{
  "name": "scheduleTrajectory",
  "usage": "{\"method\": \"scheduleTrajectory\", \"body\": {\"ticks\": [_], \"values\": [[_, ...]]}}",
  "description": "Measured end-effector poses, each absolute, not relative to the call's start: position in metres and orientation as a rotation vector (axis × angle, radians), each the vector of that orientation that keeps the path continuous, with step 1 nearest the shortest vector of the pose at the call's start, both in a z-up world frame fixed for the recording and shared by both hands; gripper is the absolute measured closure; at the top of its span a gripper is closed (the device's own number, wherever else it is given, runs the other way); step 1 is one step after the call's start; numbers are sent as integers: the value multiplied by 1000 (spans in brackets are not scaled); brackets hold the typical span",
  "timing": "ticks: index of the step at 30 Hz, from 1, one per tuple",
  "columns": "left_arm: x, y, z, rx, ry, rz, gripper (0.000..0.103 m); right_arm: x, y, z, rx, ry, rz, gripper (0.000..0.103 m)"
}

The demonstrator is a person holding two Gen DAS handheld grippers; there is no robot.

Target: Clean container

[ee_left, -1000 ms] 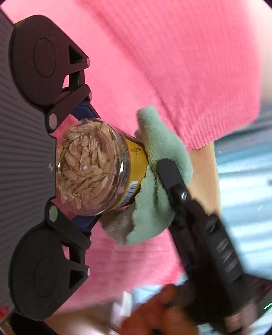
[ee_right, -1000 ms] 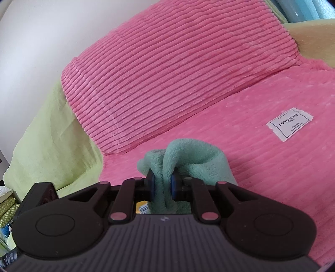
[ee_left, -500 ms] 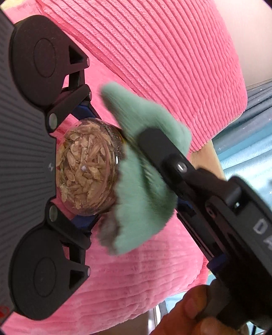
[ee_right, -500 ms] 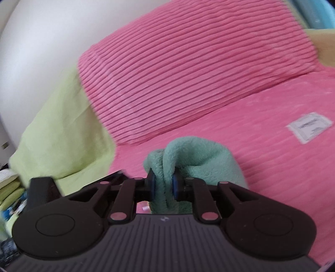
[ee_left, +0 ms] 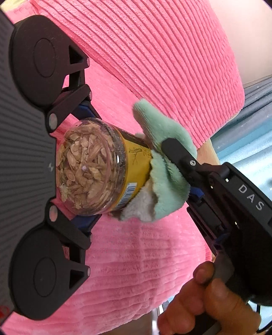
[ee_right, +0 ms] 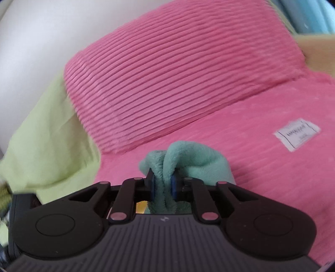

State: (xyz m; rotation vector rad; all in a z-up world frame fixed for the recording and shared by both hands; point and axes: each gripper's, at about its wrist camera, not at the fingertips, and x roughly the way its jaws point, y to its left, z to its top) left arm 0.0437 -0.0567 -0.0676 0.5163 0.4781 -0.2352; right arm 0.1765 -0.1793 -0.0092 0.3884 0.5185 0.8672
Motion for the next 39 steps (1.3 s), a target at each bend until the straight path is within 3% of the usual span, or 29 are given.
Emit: {"method": "scheduleTrajectory", "body": {"ticks": [17,39], "values": [[49,-53,-70,501,485,-234,17,149,-143,-6,275,529,1073,90],[72,-38,-60,428,518,-237,16,174,-172,-10,342,497,872,91]]}}
